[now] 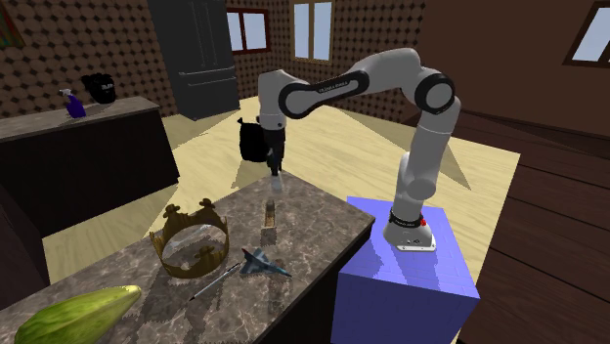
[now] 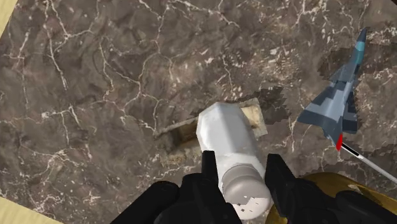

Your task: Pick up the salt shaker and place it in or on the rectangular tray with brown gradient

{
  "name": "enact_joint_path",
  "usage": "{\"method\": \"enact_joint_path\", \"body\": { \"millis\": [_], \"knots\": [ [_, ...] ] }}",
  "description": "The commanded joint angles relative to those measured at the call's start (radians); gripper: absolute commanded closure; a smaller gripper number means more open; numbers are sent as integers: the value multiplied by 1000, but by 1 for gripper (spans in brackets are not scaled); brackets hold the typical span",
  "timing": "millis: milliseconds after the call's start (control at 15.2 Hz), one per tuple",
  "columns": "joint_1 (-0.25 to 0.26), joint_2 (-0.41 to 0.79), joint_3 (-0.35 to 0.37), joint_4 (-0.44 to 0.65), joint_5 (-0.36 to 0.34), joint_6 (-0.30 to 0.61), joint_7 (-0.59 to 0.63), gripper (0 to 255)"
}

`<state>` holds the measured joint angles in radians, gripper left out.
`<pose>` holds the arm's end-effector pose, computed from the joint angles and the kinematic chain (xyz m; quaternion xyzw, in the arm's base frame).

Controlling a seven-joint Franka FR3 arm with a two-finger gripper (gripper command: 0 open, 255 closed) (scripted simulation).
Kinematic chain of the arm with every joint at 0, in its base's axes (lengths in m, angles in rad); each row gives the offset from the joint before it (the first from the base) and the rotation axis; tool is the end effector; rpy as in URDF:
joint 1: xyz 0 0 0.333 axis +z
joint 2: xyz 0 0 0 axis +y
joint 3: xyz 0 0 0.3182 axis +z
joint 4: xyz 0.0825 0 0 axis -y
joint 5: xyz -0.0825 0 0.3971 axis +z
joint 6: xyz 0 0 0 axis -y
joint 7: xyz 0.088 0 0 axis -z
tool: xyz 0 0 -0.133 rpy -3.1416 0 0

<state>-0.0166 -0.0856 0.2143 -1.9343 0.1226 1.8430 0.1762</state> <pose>0.5336 0.1225 0.4934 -0.9987 0.0064 0.0129 0.0483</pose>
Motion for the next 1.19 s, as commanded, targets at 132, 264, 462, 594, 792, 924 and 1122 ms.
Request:
{"method": "enact_joint_path", "body": {
  "millis": [132, 264, 462, 594, 792, 924, 1122],
  "knots": [
    [6, 128, 9, 147, -29, -18, 25, 255],
    [6, 130, 9, 122, -28, 8, 23, 255],
    [6, 135, 9, 88, -29, 47, 21, 255],
    [7, 139, 10, 66, -29, 73, 19, 255],
    [7, 147, 10, 35, -29, 112, 17, 255],
    [8, 153, 10, 15, -30, 138, 15, 255],
    [9, 164, 11, -13, -31, 176, 13, 255]
  ]
}}
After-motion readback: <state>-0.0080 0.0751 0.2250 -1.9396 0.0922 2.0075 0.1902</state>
